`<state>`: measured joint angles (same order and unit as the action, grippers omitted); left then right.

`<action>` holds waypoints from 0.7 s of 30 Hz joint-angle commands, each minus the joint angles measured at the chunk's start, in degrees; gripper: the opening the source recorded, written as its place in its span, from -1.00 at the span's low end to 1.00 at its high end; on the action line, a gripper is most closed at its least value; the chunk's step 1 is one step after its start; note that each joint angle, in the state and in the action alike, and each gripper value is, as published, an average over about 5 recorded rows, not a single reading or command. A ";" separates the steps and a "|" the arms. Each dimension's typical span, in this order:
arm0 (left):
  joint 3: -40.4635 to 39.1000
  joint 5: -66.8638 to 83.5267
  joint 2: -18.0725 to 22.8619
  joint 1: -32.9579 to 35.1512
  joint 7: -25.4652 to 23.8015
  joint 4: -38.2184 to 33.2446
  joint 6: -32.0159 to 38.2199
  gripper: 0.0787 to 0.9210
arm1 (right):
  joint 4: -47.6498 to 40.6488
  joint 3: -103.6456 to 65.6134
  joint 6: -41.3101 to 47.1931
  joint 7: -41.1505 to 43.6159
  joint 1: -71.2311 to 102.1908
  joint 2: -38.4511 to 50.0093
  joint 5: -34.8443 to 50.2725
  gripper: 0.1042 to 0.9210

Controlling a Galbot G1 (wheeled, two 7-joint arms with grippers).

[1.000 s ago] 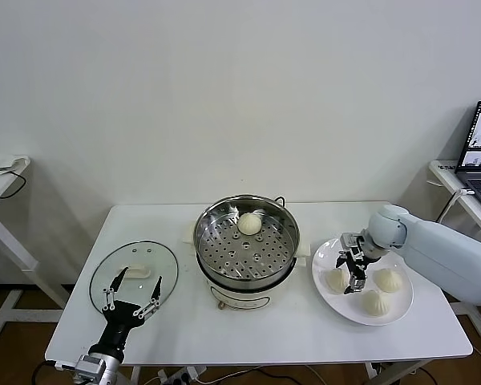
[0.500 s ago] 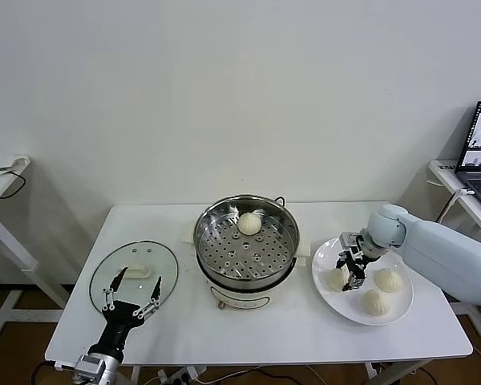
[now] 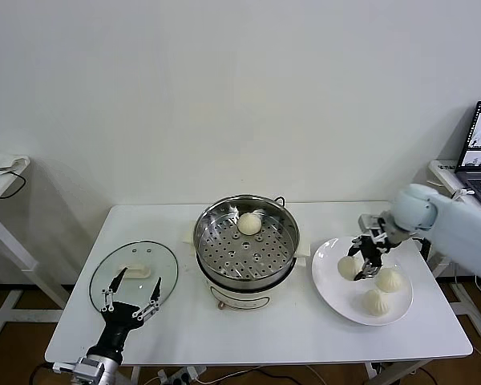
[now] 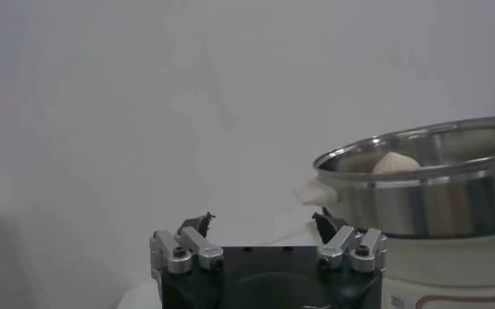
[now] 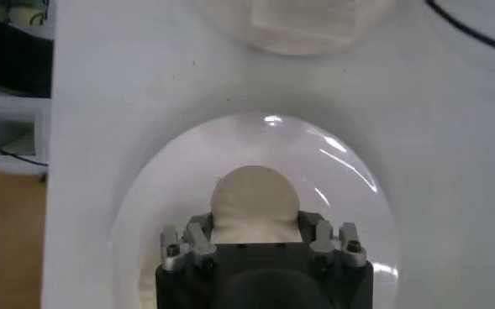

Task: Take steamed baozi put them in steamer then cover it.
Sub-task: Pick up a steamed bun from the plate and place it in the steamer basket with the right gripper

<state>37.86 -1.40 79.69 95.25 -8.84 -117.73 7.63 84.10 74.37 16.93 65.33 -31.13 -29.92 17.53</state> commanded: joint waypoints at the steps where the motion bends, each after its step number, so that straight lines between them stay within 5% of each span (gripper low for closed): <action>1: -0.21 -0.30 -0.03 0.06 0.09 -0.20 0.11 0.77 | 9.78 20.17 3.16 2.09 -27.46 2.46 9.93 0.39; 10: -0.83 -0.74 0.00 -0.24 0.32 -1.53 0.36 0.77 | 15.54 24.57 10.04 -0.12 -37.99 -7.78 20.89 0.40; 21: -0.46 -0.75 -0.20 -0.36 0.56 -2.50 0.42 0.77 | 12.31 14.94 18.91 -7.09 -25.87 -22.95 25.27 0.39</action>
<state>37.42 -2.08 79.53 94.91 -8.32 -119.88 8.04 95.40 90.42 30.12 61.55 -58.23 -44.23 37.49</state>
